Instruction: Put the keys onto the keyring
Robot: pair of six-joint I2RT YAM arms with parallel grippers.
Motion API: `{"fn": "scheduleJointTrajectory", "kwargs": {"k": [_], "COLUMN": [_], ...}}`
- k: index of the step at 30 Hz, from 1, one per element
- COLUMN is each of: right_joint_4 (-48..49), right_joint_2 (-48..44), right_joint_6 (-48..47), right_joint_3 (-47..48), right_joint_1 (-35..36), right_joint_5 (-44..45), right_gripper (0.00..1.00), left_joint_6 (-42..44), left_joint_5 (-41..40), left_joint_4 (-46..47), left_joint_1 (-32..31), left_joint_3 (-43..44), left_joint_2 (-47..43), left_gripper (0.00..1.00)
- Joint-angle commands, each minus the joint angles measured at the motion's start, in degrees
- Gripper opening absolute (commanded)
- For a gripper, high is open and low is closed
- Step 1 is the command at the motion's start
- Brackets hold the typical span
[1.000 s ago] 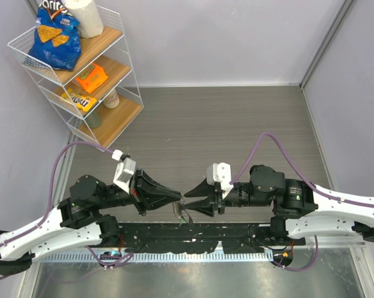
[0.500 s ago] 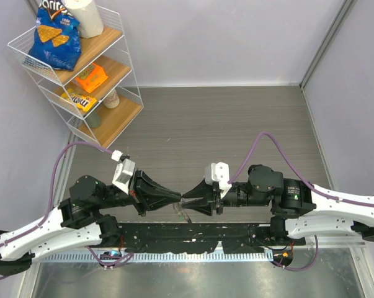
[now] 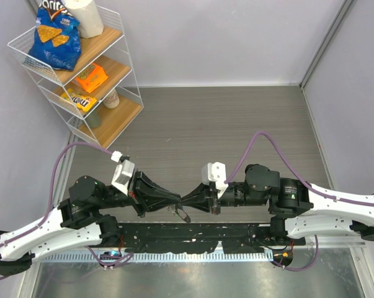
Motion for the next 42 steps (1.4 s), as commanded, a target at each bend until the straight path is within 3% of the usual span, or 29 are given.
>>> {"fn": "scheduleJointTrajectory", "kwargs": {"k": [1, 7, 12, 17, 21, 29, 42], "right_joint_4": [2.63, 1.85, -3.50, -12.72, -20.01, -31.19, -35.77], "right_joint_2": [0.50, 0.33, 0.85, 2.61, 5.50, 12.19, 17.46], "right_joint_6": [0.05, -0.13, -0.66, -1.01, -1.27, -1.09, -0.39], "right_joint_3": [2.78, 3.04, 5.68, 10.51, 14.81, 22.90, 28.89], "right_joint_1": [0.22, 0.22, 0.22, 0.22, 0.22, 0.22, -1.10], "right_joint_5": [-0.91, -1.78, -1.96, -3.10, -4.42, -9.17, -13.83], "right_gripper": [0.05, 0.05, 0.05, 0.05, 0.05, 0.05, 0.05], "left_joint_6": [-0.67, -0.59, 0.55, 1.70, 2.49, 3.63, 4.78], "left_joint_5": [0.36, 0.98, 0.89, 1.24, 2.56, 4.58, 11.78], "left_joint_4": [4.99, 4.21, -2.37, -10.81, -16.44, -22.60, -28.14], "left_joint_1": [0.01, 0.01, -0.08, 0.01, 0.01, -0.08, -0.08], "left_joint_3": [0.20, 0.38, 2.83, 5.38, 7.40, 11.01, 13.30], "left_joint_2": [-1.15, -1.33, -1.51, -1.42, -0.54, 2.53, 6.40], "left_gripper": [0.00, 0.00, 0.02, 0.33, 0.43, 0.49, 0.52]}}
